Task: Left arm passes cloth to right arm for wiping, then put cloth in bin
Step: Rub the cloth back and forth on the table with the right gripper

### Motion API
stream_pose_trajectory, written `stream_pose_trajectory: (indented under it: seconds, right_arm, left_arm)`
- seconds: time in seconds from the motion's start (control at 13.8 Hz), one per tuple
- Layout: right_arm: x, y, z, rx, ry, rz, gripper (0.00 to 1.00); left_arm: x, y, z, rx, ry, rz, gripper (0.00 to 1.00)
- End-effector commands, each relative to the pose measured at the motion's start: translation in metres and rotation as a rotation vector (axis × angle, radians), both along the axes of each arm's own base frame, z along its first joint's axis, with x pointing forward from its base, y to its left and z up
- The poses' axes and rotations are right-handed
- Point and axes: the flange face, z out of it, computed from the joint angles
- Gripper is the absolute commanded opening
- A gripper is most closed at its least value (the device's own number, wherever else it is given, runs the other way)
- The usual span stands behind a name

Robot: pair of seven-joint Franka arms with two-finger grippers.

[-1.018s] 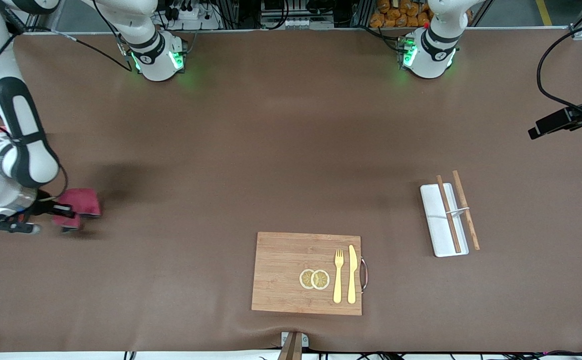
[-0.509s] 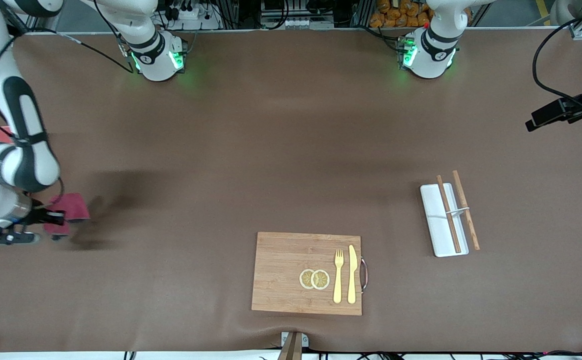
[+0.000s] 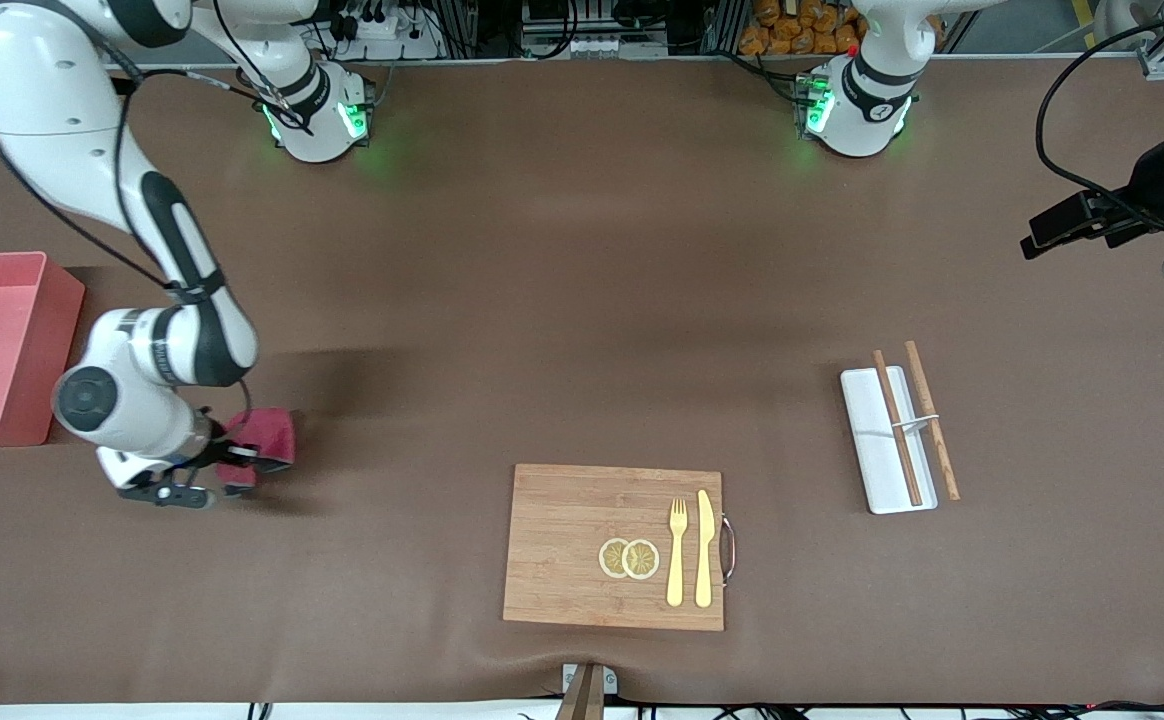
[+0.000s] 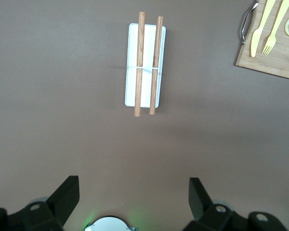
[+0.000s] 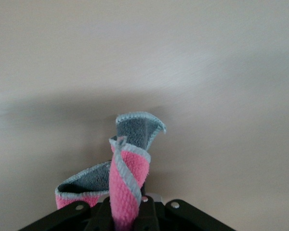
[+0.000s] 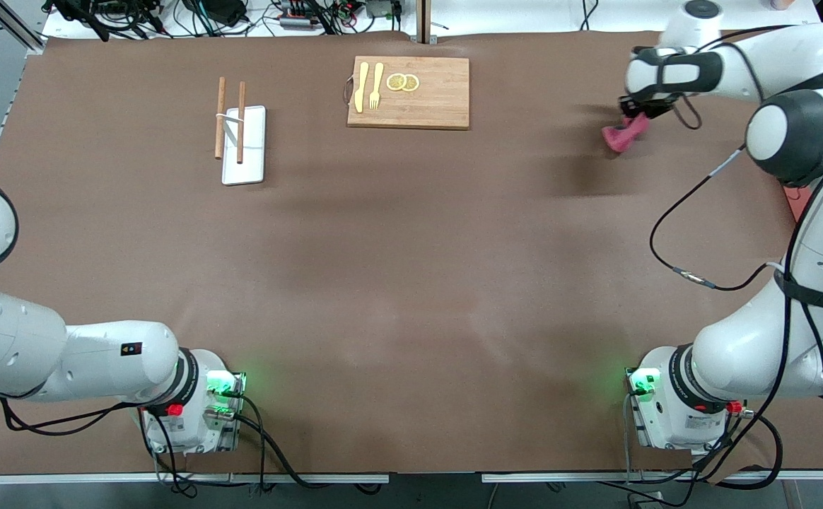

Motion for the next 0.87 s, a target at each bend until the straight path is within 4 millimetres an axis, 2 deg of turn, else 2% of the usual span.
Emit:
stream_pose_trajectory:
  seconds: [0.0,0.07,0.15,0.22,0.36,0.44,0.51,0.58,0.8]
  right_arm:
    - [-0.015,0.121,0.013,-0.012,-0.007,-0.158,0.00]
    - [-0.021,0.164,0.020,-0.006,-0.028,-0.206,0.00]
    - [-0.023,0.190,0.026,0.007,-0.043,-0.232,0.00]
    - [-0.026,0.206,0.034,0.041,-0.032,-0.251,0.00]
    - [-0.023,0.212,0.067,0.086,-0.008,-0.285,0.00]
    - [-0.018,0.204,0.088,0.083,-0.001,-0.285,0.00]
    - [-0.010,0.186,0.113,0.085,0.005,-0.260,0.00]
    - [0.002,0.161,0.136,0.079,0.027,-0.234,0.00]
    - [0.028,0.053,0.190,0.088,0.070,-0.068,0.00]
  left_arm:
    - [-0.006,-0.005,0.008,0.025,-0.015,-0.016,1.00]
    - [-0.005,-0.005,0.008,0.025,-0.015,-0.019,1.00]
    - [-0.003,-0.001,0.005,0.022,-0.010,-0.024,1.00]
    - [-0.003,-0.001,0.005,0.023,-0.011,-0.022,1.00]
    - [-0.003,-0.002,0.005,0.024,-0.011,-0.024,1.00]
    - [-0.003,-0.003,0.005,0.025,-0.011,-0.027,1.00]
    - [-0.004,-0.003,0.006,0.029,-0.011,-0.024,1.00]
    - [-0.007,-0.001,0.009,0.066,-0.014,-0.026,1.00]
    - [-0.008,0.002,0.012,0.100,-0.020,-0.033,1.00]
